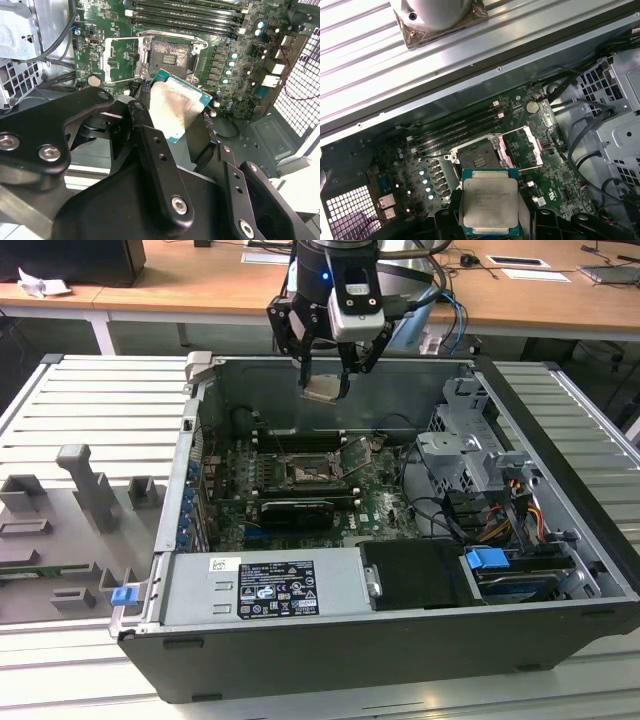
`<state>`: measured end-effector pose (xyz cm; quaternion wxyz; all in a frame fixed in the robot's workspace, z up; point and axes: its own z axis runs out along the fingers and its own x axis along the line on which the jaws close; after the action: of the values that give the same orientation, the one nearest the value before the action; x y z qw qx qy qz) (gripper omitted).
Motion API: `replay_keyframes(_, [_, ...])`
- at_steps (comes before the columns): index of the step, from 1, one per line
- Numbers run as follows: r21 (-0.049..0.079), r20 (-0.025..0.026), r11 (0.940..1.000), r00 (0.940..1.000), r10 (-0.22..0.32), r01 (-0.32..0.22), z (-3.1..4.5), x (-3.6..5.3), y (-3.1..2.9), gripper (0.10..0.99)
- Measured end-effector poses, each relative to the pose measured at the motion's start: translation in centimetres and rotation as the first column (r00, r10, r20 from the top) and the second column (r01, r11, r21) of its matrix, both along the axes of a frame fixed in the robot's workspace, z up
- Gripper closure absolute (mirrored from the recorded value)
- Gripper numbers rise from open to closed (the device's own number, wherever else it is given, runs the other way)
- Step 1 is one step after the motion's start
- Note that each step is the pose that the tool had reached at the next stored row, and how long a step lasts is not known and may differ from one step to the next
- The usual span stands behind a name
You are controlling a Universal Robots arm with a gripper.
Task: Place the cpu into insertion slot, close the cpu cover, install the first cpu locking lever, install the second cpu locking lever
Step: 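Place the cpu into insertion slot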
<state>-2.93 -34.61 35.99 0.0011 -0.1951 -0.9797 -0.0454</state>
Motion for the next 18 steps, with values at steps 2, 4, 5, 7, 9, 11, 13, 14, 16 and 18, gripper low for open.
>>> replay_keyframes(2, [0.000,-0.0001,1.0000,1.0000,-0.006,0.006,0.00,0.00,0.00,0.561])
replay_keyframes(4, [0.000,-0.0001,0.9999,0.9999,-0.015,0.015,-0.01,0.00,0.00,0.561])
replay_keyframes(5, [0.000,-0.0001,0.9998,0.9998,-0.020,0.020,-0.01,0.00,0.00,0.561])
replay_keyframes(7, [0.000,-0.0001,0.9996,0.9996,-0.028,0.028,-0.02,0.00,0.00,0.561])
replay_keyframes(9, [0.000,-0.0001,0.9993,0.9993,-0.037,0.037,-0.02,0.00,0.00,0.561])
replay_keyframes(11, [0.000,-0.0001,0.9991,0.9991,-0.043,0.043,-0.03,0.00,0.00,0.561])
replay_keyframes(13, [0.000,0.0000,0.9987,0.9987,-0.051,0.051,-0.03,0.00,0.00,0.561])
replay_keyframes(14, [0.000,0.0000,0.9986,0.9986,-0.053,0.053,-0.03,0.00,0.00,0.561])
replay_keyframes(16, [0.000,0.0000,0.9981,0.9981,-0.061,0.061,-0.03,0.00,0.00,0.561])
replay_keyframes(18, [0.000,-0.0001,0.9974,0.9974,-0.071,0.071,-0.03,0.00,0.00,0.561])
